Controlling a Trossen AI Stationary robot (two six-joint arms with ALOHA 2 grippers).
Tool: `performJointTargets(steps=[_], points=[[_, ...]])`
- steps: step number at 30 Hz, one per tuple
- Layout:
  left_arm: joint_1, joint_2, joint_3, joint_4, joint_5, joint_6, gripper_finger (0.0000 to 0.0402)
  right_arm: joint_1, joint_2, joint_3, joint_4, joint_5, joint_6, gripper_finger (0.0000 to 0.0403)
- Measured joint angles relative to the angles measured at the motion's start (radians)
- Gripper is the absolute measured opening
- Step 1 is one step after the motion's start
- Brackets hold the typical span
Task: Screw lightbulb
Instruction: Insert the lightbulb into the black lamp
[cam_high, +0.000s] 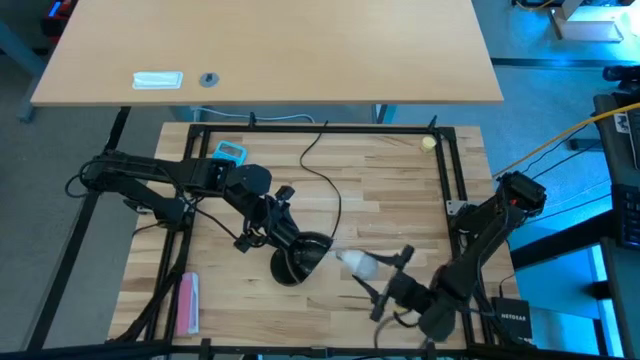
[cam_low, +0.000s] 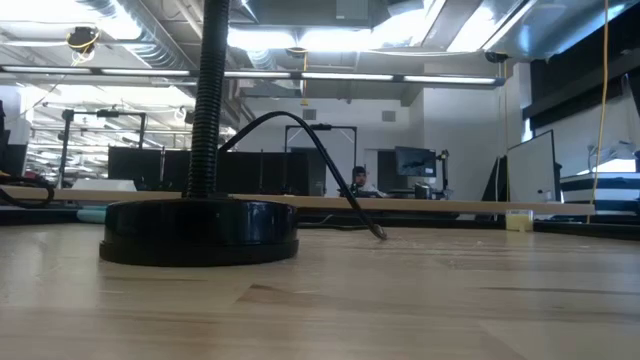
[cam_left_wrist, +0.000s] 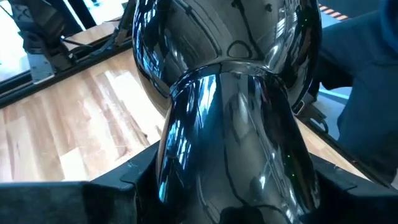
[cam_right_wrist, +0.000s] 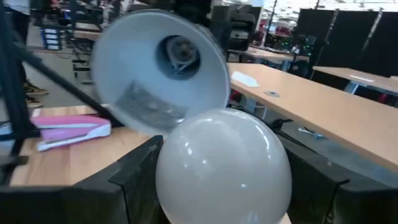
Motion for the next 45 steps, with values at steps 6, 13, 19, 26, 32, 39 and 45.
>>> performJointTargets(steps=[6,13,19,26,32,39,45], points=[[-0.004,-0.006,-0.002,0.04,-0.06,-0.048,0.024,-0.069,0.049,-0.002,0.096,-0.141,-0.028,0.0266],[-0.004,-0.002,0.0,0.048,-0.092,-0.106,0.0239,-0.119,0.105,-0.002,0.381,-0.246,-0.307,0.0266],[-0.023,-0.002,0.0,0.059,-0.098,-0.121,0.0241,-0.134,0.105,-0.083,0.666,-0.273,-0.485,0.0266],[-0.043,0.0,-0.001,0.088,-0.112,-0.149,0.0244,-0.217,0.13,-0.292,1.144,-0.462,-0.575,0.0266],[-0.035,0.0,0.0,0.097,-0.175,-0.307,0.027,-0.25,0.138,-0.308,1.153,-0.544,-0.604,0.0266],[-0.032,-0.003,0.087,-0.007,-0.24,-0.322,0.0337,-0.251,0.138,-0.308,1.142,-0.532,-0.634,0.0266],[-0.067,-0.005,0.197,-0.086,-0.262,-0.38,0.0345,-0.269,0.137,-0.306,1.124,-0.544,-0.631,0.0266]])
